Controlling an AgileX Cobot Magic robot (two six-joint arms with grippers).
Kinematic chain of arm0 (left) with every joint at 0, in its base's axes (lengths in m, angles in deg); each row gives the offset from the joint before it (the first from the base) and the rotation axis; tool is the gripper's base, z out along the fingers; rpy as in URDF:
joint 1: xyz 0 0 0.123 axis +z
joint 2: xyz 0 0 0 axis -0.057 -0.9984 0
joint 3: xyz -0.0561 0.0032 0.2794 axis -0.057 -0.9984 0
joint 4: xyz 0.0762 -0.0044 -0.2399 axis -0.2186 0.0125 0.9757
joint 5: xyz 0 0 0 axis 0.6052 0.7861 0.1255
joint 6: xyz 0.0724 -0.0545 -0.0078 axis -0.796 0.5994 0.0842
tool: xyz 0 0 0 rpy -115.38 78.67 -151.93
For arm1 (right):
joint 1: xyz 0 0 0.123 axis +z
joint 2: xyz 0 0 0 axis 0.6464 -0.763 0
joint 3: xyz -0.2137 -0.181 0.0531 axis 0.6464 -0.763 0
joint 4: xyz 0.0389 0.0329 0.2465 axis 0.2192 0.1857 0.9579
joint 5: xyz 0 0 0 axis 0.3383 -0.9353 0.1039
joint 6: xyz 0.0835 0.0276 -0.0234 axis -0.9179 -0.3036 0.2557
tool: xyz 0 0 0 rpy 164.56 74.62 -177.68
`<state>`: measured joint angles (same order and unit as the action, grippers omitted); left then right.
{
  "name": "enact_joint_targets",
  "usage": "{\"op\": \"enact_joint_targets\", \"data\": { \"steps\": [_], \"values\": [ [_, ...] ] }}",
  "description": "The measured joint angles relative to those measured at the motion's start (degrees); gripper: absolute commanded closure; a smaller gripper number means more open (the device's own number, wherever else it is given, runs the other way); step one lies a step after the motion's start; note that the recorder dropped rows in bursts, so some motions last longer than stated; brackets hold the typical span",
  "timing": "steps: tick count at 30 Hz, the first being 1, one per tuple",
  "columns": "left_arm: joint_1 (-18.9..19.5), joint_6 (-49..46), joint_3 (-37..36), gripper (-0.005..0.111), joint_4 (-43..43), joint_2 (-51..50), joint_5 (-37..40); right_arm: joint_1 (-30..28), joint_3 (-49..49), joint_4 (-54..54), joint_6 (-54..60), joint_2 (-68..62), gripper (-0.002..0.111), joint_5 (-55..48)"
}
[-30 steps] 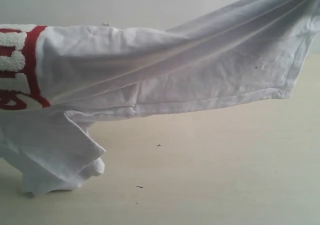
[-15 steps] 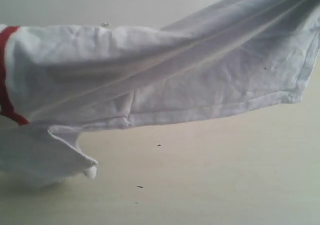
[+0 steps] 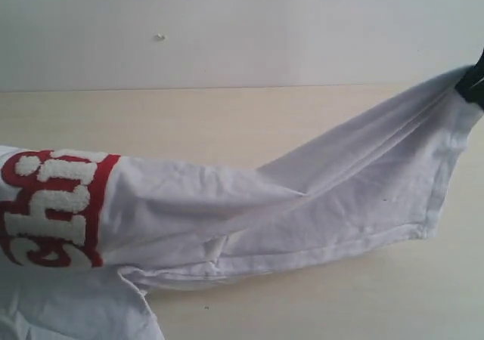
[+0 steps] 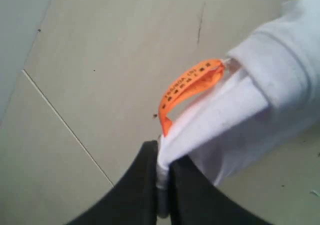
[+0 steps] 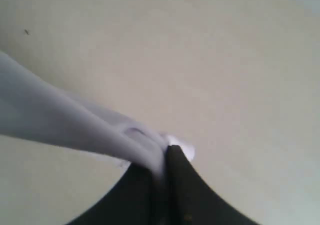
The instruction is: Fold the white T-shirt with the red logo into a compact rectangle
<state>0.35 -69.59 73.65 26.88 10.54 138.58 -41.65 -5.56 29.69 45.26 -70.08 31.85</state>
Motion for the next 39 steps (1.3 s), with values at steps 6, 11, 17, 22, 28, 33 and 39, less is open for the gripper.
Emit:
{"op": "enact_joint_targets", "data": {
  "steps": [6,11,17,22,28,33,39],
  "values": [
    [0.0,-0.2,0.0,0.107,-8.4,-20.7,-25.5,0.0,11.6,-3.3,-0.8,-25.5,0.108,0.2],
    [3.6,-0.2,0.0,0.107,-8.7,-38.9,-51.3,0.0,20.6,-13.8,-1.7,-40.6,0.108,13.6],
    [8.8,-0.2,0.0,0.098,-9.2,-51.2,-72.1,0.2,21.1,-16.0,-1.7,-47.5,0.096,36.5],
    [8.9,0.5,0.0,0.062,-9.4,-54.1,-78.3,0.2,22.5,-16.2,-2.1,-50.7,0.073,38.5],
    [9.0,5.5,0.0,0.040,-3.8,-54.5,-81.9,0.2,25.7,-16.4,-11.1,-52.1,0.058,37.9],
    [9.0,15.7,1.7,0.044,5.7,-54.1,-76.8,-0.7,31.1,-16.4,-21.2,-52.1,0.056,32.9],
    [9.0,23.6,8.2,0.044,8.1,-54.1,-61.5,-4.2,35.3,-9.0,-23.7,-52.1,0.064,24.6]
  ]
}}
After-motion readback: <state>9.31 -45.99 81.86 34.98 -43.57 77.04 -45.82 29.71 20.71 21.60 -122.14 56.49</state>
